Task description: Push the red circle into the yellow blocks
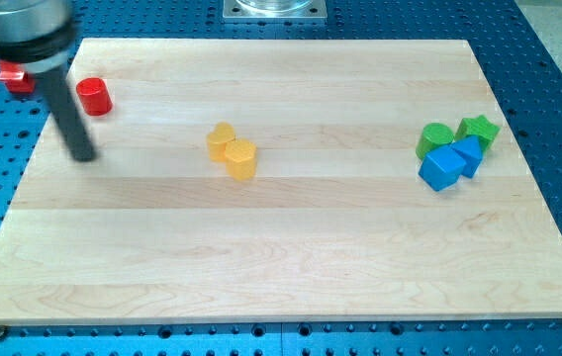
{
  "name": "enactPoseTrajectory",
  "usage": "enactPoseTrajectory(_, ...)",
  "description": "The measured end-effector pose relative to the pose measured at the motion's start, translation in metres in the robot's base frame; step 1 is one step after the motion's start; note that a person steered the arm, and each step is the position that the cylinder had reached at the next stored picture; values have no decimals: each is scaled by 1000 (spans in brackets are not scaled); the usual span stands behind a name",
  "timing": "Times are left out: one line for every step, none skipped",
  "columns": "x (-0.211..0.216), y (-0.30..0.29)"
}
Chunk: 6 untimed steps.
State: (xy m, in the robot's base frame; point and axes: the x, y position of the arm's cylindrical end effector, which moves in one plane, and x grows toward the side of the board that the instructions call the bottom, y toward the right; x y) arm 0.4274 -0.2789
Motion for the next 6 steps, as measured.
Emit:
enactPoseTrajectory(-10,-25)
enactPoseTrajectory(-41,-18)
enactPoseTrajectory(-92,-19)
enactPoseTrajectory(-106,60)
enactPoseTrajectory(-98,168)
enactPoseTrajectory(-71,137)
